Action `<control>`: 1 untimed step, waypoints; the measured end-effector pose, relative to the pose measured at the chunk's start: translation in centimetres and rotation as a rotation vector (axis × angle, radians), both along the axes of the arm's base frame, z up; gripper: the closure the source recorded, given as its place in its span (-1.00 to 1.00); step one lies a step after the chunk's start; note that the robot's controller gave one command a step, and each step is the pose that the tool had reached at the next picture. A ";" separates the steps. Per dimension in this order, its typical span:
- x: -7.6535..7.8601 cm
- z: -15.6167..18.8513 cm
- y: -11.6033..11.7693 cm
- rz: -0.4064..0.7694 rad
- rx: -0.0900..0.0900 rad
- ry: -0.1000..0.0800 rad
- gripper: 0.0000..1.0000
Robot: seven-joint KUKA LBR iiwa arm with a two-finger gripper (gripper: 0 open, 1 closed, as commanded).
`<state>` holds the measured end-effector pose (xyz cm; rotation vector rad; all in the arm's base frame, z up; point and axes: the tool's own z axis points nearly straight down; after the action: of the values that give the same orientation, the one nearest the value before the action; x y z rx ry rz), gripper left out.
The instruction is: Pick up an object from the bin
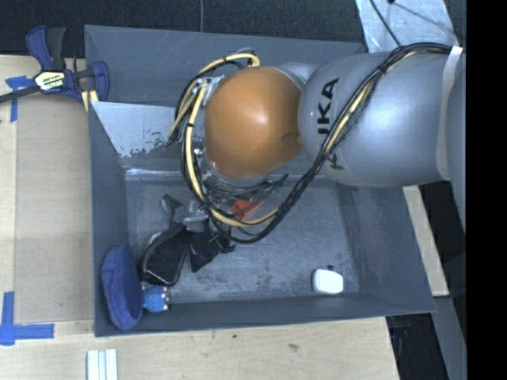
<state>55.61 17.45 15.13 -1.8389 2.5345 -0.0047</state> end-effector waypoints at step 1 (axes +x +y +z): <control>0.1 1.4 0.0 -0.003 -0.001 0.005 1.00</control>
Offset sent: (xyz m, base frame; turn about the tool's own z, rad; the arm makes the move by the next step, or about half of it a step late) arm 0.0000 -0.0001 0.0127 0.0000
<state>55.73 17.47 16.52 -1.8375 2.5415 -0.0005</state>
